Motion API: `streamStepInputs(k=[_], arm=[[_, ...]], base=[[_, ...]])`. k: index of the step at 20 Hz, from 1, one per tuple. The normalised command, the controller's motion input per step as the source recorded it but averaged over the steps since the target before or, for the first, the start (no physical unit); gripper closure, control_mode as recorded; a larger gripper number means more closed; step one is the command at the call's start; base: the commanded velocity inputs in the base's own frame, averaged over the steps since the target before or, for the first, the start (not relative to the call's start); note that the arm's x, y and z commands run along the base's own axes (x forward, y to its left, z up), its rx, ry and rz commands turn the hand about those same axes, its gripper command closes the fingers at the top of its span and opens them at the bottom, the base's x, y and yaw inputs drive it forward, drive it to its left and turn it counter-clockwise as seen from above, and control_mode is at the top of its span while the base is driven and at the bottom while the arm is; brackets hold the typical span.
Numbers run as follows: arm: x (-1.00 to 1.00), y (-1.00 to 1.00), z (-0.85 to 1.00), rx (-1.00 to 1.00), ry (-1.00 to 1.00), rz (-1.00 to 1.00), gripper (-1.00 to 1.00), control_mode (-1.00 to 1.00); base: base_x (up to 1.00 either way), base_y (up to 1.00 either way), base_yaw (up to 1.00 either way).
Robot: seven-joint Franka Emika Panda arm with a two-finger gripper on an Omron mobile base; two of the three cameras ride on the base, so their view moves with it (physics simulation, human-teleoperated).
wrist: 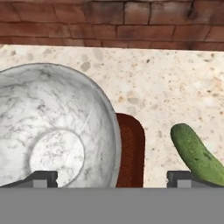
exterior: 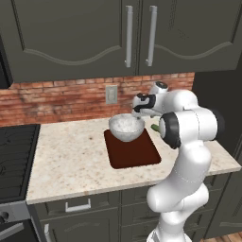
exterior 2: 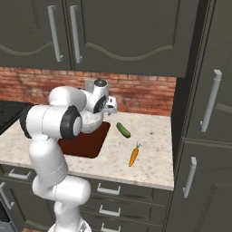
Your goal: Place the two vegetables and bowl onto the tray for setting up a vegetable dip station.
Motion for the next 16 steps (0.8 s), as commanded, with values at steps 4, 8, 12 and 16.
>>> streamStepInputs(k=[4,8,12,16], arm=[[-0.28,-0.25,0.19,-0.04,-0.1,0.0,-1.0,-1.0],[-0.26,-0.27,0.25,-0.03,-0.09,0.0,-1.0,-1.0],[-0.08,-0.33,0.09,-0.01,-0.03,0.02,-1.0,-1.0],[0.0,-0.42,-0.02,-0.02,0.03,0.04,-1.0,-1.0]], base=[[0.0,0.0,0.0],[0.0,0.0,0.0],[0.0,0.0,0.0],[0.0,0.0,0.0]])
